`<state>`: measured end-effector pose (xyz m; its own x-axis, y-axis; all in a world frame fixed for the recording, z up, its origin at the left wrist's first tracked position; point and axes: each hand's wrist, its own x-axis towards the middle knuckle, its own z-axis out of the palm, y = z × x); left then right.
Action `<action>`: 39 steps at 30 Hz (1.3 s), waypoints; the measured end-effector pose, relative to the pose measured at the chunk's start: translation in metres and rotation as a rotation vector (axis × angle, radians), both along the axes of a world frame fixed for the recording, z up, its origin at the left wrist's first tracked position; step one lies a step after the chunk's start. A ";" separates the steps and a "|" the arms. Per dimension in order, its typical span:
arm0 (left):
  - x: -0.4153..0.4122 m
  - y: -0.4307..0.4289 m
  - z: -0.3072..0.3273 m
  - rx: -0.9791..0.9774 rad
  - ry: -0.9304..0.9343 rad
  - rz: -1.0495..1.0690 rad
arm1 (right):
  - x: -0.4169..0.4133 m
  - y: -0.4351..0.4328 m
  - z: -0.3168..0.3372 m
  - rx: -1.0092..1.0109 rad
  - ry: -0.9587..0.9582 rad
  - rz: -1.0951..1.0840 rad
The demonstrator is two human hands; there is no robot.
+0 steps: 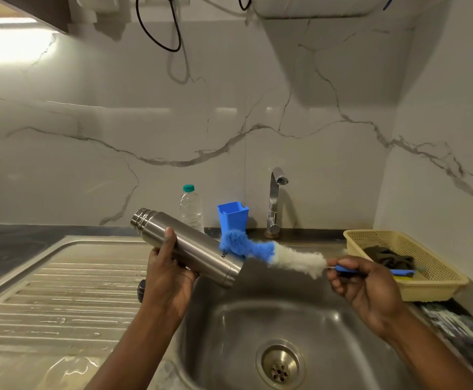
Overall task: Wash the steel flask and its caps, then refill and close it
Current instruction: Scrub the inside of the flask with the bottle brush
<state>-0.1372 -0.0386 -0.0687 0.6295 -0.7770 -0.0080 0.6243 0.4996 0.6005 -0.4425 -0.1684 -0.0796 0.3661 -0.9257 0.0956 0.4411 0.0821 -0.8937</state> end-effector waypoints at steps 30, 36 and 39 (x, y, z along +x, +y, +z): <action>-0.020 0.000 0.000 0.049 -0.189 -0.051 | 0.008 0.007 0.003 0.097 -0.069 0.063; -0.024 0.001 -0.002 0.049 -0.269 -0.109 | 0.004 0.005 0.002 0.099 -0.111 0.004; -0.032 0.001 -0.005 0.034 -0.318 -0.181 | 0.014 0.011 0.000 0.086 -0.126 0.075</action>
<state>-0.1693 -0.0372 -0.0732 0.4571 -0.8787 0.1378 0.4805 0.3743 0.7931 -0.4288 -0.1578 -0.0799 0.4243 -0.9030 0.0671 0.5391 0.1924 -0.8200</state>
